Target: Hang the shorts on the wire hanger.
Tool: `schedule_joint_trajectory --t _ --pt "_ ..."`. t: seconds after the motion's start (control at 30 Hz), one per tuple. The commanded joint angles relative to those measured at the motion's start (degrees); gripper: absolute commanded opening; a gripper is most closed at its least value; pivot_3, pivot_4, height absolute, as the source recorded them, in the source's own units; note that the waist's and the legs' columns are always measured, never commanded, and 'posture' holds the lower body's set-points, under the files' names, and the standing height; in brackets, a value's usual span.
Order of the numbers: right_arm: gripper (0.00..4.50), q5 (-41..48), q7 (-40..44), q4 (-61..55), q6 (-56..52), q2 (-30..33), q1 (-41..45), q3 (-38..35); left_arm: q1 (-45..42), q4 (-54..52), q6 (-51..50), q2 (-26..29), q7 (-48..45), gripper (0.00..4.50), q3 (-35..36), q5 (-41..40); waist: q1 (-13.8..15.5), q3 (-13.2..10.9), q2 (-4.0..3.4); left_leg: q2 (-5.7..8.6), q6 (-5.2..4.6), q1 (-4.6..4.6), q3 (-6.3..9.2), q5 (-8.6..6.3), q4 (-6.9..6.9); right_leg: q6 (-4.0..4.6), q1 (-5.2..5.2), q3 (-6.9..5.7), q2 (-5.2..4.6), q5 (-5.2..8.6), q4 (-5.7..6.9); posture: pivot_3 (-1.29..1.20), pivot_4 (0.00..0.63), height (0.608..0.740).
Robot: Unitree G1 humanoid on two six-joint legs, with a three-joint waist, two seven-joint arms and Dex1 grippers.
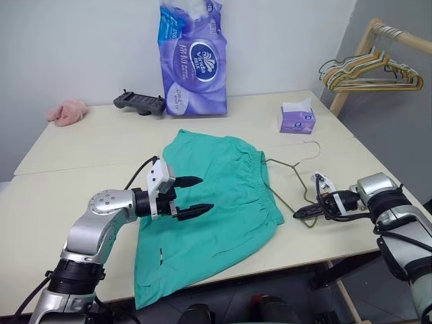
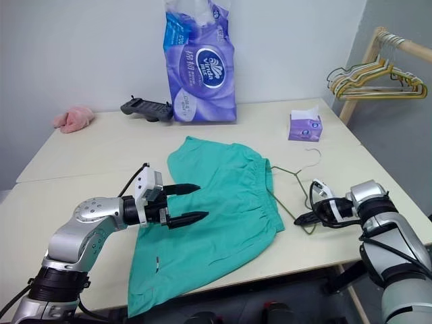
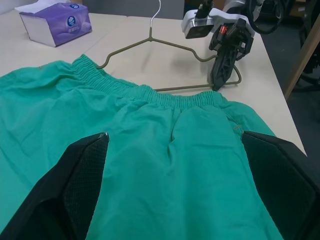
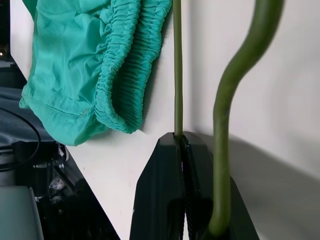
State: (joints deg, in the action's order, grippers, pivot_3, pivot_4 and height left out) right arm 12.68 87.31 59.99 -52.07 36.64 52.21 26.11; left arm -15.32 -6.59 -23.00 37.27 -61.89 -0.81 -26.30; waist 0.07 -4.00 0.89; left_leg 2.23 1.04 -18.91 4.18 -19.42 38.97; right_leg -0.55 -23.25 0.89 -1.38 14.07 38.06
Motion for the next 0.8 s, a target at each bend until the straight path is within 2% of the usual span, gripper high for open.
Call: schedule_joint_trajectory --t 0.03,0.27,0.6,0.8 --pt "0.0 -1.02 4.9 1.43 1.85 -1.09 1.41 -0.19 -0.24 -1.7 1.49 0.2 0.17 4.49 1.0 -0.04 0.0 0.0 0.0 0.0 0.0 0.0 0.01 0.0 0.0 0.0 0.0 -0.01 0.0 0.0 0.0 0.08 0.026 0.74" --pt "0.0 -4.31 -1.54 8.58 8.63 -4.68 5.07 -5.87 -0.13 -1.9 1.38 0.31 0.45 4.49 1.15 -0.03 -0.17 0.04 0.02 -0.02 0.0 0.03 0.01 0.0 0.0 0.04 0.0 0.0 0.04 -0.02 0.03 0.09 0.035 0.74" --pt "0.0 -6.89 -6.88 11.4 14.99 -3.96 7.01 -13.81 0.05 -1.83 1.57 0.22 1.11 4.49 1.04 0.04 -0.07 0.0 -0.03 0.0 0.0 0.0 0.01 0.0 -0.02 0.04 -0.02 0.02 0.01 -0.02 0.02 0.09 0.041 0.74" --pt "0.0 -7.08 -4.47 9.14 13.57 -1.36 6.74 -16.48 -0.69 -0.62 2.39 -0.02 1.46 4.49 0.61 0.68 -0.09 -0.05 -0.1 0.01 -0.01 -0.01 0.0 0.0 -0.03 0.04 -0.03 0.04 0.01 -0.02 0.01 0.07 0.044 0.74"
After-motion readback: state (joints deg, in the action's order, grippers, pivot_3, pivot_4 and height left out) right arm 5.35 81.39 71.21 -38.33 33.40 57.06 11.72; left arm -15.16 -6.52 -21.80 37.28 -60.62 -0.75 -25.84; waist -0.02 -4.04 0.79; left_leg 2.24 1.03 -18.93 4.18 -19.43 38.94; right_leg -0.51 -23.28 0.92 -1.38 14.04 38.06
